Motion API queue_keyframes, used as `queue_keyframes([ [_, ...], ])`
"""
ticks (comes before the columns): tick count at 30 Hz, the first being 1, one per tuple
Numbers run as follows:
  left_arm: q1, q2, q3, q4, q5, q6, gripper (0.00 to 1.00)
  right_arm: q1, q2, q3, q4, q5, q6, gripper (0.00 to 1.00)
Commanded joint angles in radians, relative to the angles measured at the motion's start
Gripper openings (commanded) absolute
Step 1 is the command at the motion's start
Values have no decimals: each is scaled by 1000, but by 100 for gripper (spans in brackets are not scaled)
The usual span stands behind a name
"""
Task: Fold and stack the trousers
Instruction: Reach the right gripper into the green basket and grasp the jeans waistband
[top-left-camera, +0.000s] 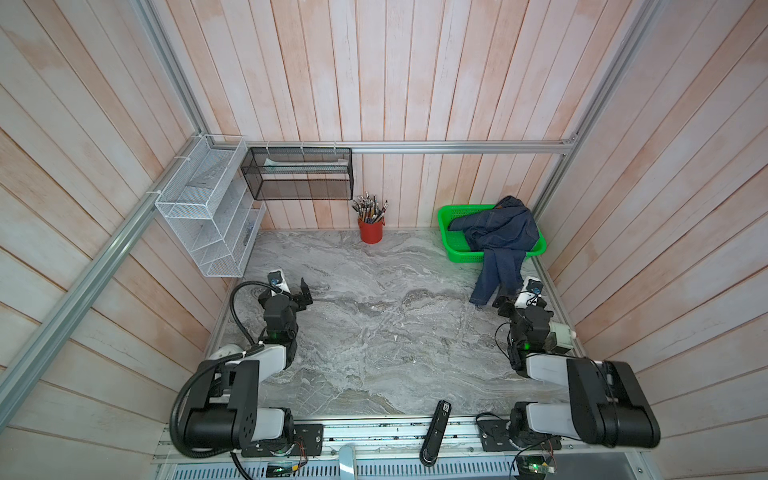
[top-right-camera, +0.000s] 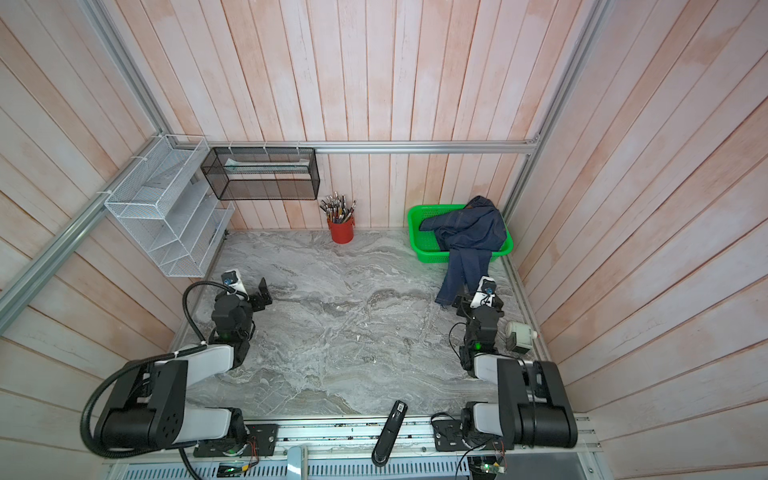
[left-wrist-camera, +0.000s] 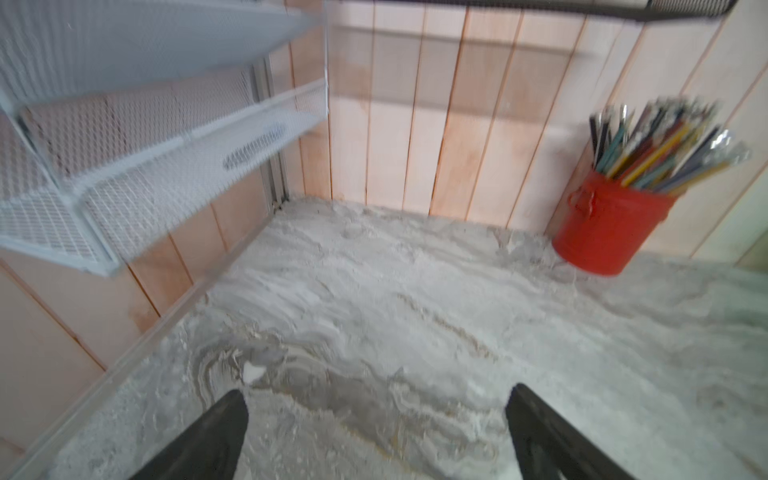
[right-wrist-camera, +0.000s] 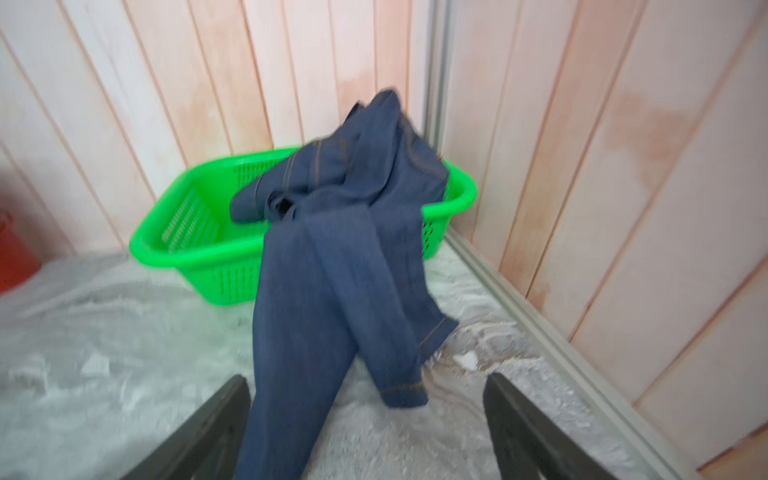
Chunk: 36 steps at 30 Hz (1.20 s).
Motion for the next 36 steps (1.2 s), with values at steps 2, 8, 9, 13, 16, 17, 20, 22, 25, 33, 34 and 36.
queue_keyframes([
  [2, -17, -168, 104, -376, 8, -126, 91, 1, -210, 197, -532, 187, 303, 85],
  [8, -114, -290, 233, -693, 17, -186, 90, 5, -289, 333, -738, 199, 439, 79],
  [9, -130, -297, 251, -724, 37, -199, 89, 4, -247, 404, -804, 167, 440, 79],
  [13, -238, -260, 339, -814, 105, -227, 78, -10, 16, 756, -1112, 18, 492, 80],
  [16, -381, -197, 414, -864, 39, -242, 78, -14, 234, 1037, -1315, -59, 498, 82],
  [17, -413, -180, 429, -865, 33, -253, 78, -13, 286, 1096, -1344, -68, 490, 82],
  [20, -492, -132, 455, -836, 57, -291, 79, -24, 448, 1299, -1423, -71, 475, 83],
  [22, -532, -97, 469, -816, 80, -305, 80, -43, 574, 1458, -1486, -115, 450, 86],
  [25, -570, -52, 488, -808, 81, -298, 81, -71, 754, 1700, -1609, -171, 426, 94],
  [33, -583, 34, 487, -748, 125, -304, 82, -78, 1129, 2199, -1770, -235, 377, 95],
  [34, -584, 48, 490, -744, 129, -305, 82, -76, 1164, 2236, -1760, -251, 375, 95],
  [36, -584, 69, 495, -741, 130, -302, 83, -73, 1208, 2264, -1726, -260, 385, 95],
])
